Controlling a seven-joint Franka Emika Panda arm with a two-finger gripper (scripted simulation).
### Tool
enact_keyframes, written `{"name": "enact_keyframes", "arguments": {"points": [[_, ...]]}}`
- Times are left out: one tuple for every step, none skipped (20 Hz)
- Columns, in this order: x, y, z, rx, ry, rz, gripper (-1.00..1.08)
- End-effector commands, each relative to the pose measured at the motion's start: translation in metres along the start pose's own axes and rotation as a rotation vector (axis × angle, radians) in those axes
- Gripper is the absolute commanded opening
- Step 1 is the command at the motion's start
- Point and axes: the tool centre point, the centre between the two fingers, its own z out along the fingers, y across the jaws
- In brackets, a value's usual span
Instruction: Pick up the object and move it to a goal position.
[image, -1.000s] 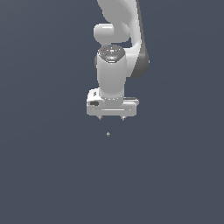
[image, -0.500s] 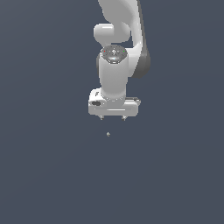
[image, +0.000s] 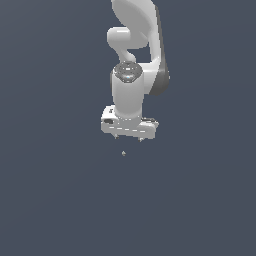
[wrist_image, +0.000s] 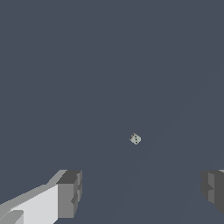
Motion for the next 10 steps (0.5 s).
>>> {"name": "enact_keyframes", "arguments": {"points": [[0.000, 0.001, 0.010, 0.002, -0.002, 0.055, 1.00], [0.000, 0.002, 0.014, 0.003, -0.003, 0.081, 1.00], [0.000, 0.003, 0.018, 0.004, -0.003, 0.108, 1.00], [0.000, 0.004, 0.023, 0.004, -0.004, 0.137, 1.00], [0.000, 0.005, 0.028, 0.005, -0.005, 0.167, 1.00], [0.000, 0.006, 0.033, 0.005, -0.005, 0.198, 1.00], [0.000, 0.007, 0.039, 0.005, -0.006, 0.230, 1.00], [-0.001, 0.008, 0.044, 0.005, -0.007, 0.261, 1.00], [-0.001, 0.009, 0.049, 0.005, -0.007, 0.292, 1.00], [-0.001, 0.010, 0.054, 0.004, -0.007, 0.323, 1.00]]}}
